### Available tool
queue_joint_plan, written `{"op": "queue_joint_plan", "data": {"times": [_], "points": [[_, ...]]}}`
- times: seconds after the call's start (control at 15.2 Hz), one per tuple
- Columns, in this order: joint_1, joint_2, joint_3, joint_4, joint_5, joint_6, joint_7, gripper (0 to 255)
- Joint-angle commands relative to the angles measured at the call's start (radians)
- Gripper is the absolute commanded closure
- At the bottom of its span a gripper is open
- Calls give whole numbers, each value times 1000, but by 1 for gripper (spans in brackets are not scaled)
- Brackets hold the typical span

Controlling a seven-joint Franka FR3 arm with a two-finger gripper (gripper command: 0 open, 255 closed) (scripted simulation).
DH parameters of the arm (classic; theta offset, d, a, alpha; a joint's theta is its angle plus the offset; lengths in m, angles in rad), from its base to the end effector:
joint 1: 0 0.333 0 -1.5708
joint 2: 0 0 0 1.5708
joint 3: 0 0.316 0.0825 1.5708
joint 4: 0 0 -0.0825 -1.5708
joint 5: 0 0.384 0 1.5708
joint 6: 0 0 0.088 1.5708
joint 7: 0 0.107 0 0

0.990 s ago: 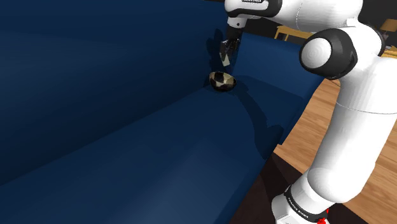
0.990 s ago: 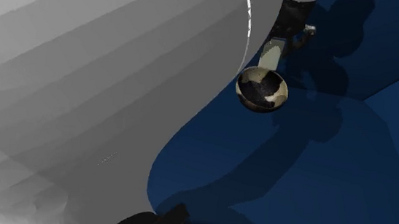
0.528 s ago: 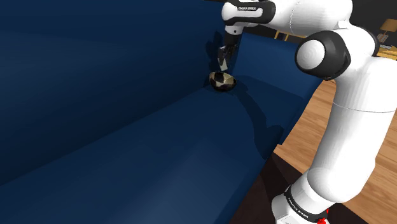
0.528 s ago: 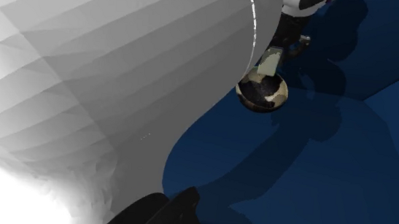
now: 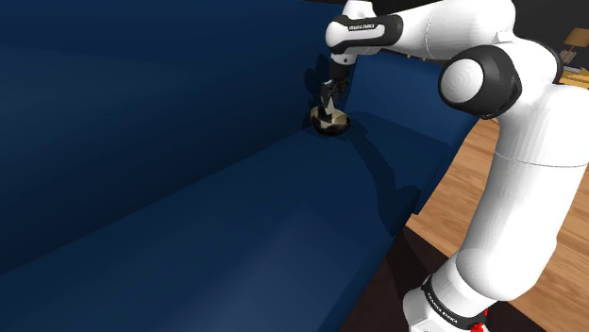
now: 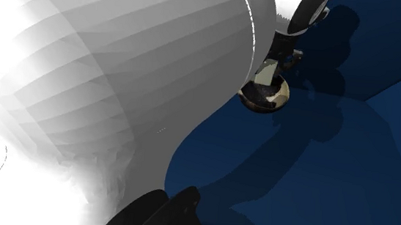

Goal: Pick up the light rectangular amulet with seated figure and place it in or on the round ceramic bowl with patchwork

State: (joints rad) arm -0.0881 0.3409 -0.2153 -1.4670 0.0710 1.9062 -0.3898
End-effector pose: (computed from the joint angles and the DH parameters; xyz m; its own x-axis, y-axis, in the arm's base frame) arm 0.6495 -0.1770 0.4997 0.9917 0.0840 0.0971 0.0802 -0.9959 0.0424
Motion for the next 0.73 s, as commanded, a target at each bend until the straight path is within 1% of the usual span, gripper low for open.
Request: {"op": "queue_joint_plan", "data": {"times": [0.0, 0.4, 0.46, 0.66], "points": [[0, 0, 0, -10, 0, 11, -1, 255], [0, 0, 0, -10, 0, 11, -1, 255], [0, 0, 0, -10, 0, 11, -1, 0], [0, 0, 0, -10, 0, 11, -1, 0]]}}
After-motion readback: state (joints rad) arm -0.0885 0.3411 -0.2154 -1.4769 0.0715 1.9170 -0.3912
